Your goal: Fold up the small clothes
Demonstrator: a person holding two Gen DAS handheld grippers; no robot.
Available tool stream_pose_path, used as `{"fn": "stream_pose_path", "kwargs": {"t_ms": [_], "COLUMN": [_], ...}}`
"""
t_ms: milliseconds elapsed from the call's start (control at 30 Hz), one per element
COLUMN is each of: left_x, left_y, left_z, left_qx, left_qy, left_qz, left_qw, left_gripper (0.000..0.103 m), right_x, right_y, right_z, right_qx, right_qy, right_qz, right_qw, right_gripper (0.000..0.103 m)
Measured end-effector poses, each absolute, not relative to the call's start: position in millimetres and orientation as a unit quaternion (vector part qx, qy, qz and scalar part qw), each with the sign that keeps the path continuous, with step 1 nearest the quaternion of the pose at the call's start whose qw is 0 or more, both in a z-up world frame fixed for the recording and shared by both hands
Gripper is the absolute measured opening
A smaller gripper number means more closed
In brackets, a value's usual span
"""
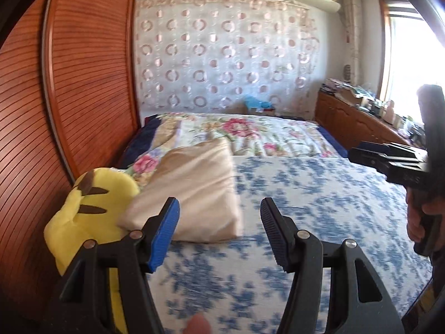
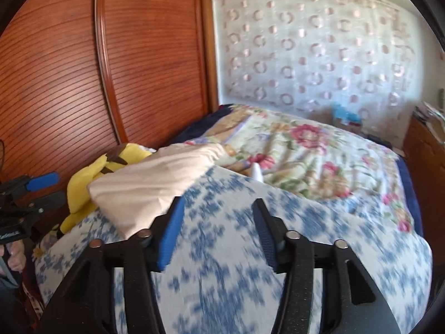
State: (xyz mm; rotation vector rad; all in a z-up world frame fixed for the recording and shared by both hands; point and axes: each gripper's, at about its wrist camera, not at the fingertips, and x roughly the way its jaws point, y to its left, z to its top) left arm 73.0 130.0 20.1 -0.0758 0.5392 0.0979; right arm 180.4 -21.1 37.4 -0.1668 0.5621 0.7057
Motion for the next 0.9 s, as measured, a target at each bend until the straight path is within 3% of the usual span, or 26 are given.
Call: {"fn": "stream_pose_path", "kwargs": {"t_ms": [333,900], "left_x": [59,31], "left_y": [59,30], "left_z": [52,81], "left_qx": [-0.018,-0.01], "left_qy": [0.24,0.208], "left_qz": [-0.001,-0.004], "left_qw": [0.971,0.978], "left_gripper": [0.06,0.061], "right_x": [104,41], "right_y": [-115,-179], "right_z": [63,86], "right_qx": [-0.043,-0.003], "right_qy": [0.232,0.182], "right_qz": [0.257,0.185], "right_qw": [0.937,0.966], "right_gripper": [0.079,0.081]}}
